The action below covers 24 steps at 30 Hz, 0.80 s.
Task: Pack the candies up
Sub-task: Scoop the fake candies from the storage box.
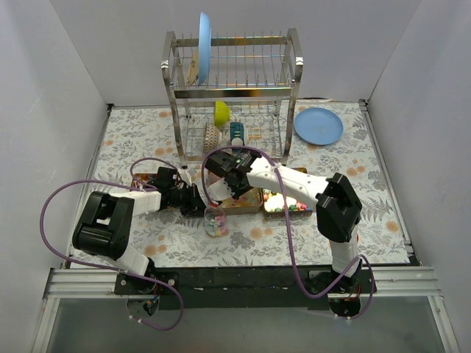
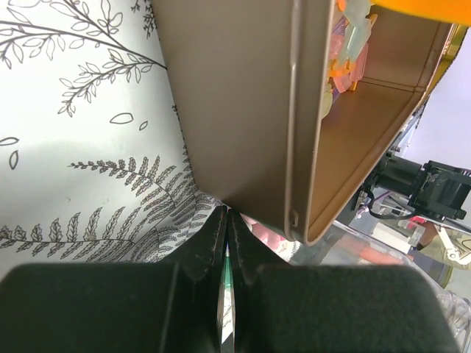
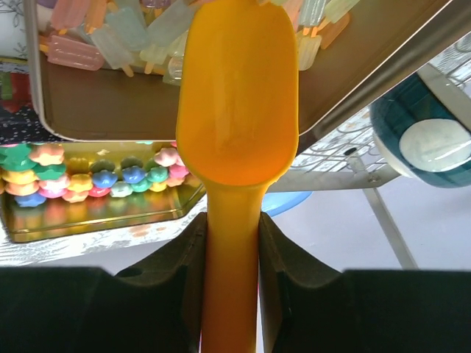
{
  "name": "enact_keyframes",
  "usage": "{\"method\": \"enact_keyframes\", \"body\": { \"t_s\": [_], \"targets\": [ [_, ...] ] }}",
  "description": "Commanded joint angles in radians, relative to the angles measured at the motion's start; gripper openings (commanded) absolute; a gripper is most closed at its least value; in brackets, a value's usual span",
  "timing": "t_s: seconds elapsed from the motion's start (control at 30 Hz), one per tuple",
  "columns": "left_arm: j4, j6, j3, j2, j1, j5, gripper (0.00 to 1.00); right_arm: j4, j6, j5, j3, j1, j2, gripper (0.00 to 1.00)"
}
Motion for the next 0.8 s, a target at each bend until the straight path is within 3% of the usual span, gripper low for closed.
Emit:
{"method": "enact_keyframes", "body": {
  "t_s": [0.0, 0.2, 0.47, 0.77],
  "targets": [
    [0.038, 0.011, 0.015, -0.009, -0.005, 0.014, 0.0, -0.148, 0.126, -0.079, 0.028, -0.003, 0.06, 0.01],
    [0.045, 0.018, 0.006, 0.001, -0.006, -0.005, 0.0, -0.136, 0.203, -0.076, 0.002, -0.035, 0.082, 0.01],
    [0.079, 0.018, 0.015, 0.043, -0.008, 0.0, 0.0, -0.263, 0.44, -0.116, 0.169, -0.069, 0.171, 0.01],
    [0.093, 0.006, 0.072, 0.123, -0.008, 0.015, 0.0, -0.263, 0.514, -0.078, 0.26, -0.069, 0.261, 0.01]
  ]
}}
